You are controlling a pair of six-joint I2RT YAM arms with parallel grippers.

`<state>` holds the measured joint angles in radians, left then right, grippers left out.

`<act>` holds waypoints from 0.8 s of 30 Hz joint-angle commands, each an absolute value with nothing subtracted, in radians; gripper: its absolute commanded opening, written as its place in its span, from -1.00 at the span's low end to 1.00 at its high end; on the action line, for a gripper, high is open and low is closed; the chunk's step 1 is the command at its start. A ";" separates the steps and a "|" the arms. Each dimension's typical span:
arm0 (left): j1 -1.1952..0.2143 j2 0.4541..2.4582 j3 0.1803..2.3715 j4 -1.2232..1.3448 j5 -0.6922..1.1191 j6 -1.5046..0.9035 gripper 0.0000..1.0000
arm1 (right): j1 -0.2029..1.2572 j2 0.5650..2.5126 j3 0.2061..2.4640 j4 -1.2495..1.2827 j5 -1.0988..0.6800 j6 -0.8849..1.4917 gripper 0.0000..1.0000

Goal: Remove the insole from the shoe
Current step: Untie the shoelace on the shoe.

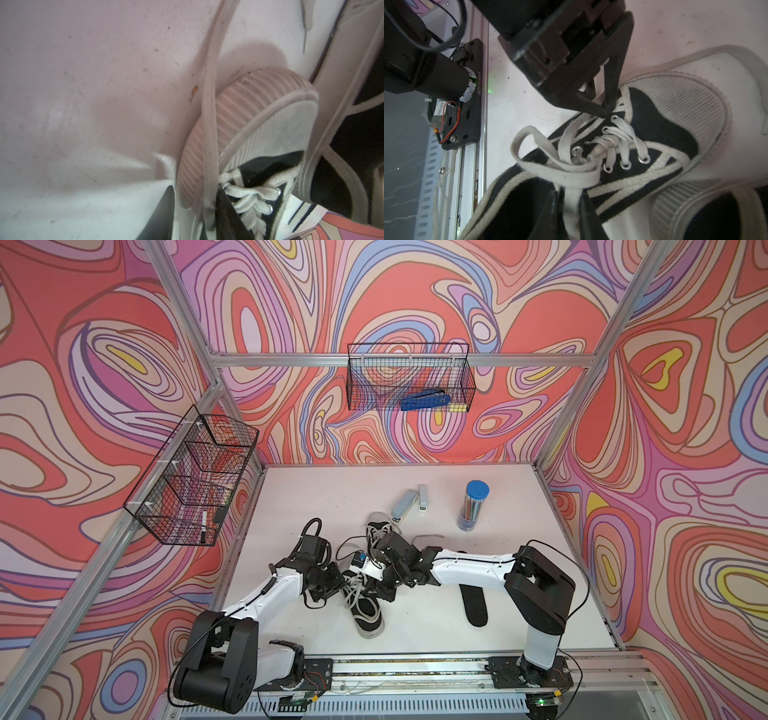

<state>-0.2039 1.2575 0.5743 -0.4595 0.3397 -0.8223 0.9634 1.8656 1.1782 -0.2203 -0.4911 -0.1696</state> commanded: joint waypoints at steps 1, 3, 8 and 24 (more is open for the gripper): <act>-0.199 1.273 0.582 -0.480 0.249 -0.818 -0.32 | 0.966 1.876 1.201 -0.220 -0.509 -0.152 -0.82; -0.199 1.273 0.581 -0.481 0.249 -0.818 -0.32 | 0.967 1.869 1.203 -0.218 -0.508 -0.148 -0.84; -0.199 1.271 0.579 -0.481 0.247 -0.818 -0.32 | 0.966 1.837 1.203 -0.222 -0.494 -0.143 -0.80; -0.199 1.272 0.576 -0.479 0.246 -0.819 -0.32 | 0.967 1.827 1.202 -0.208 -0.483 -0.134 -0.70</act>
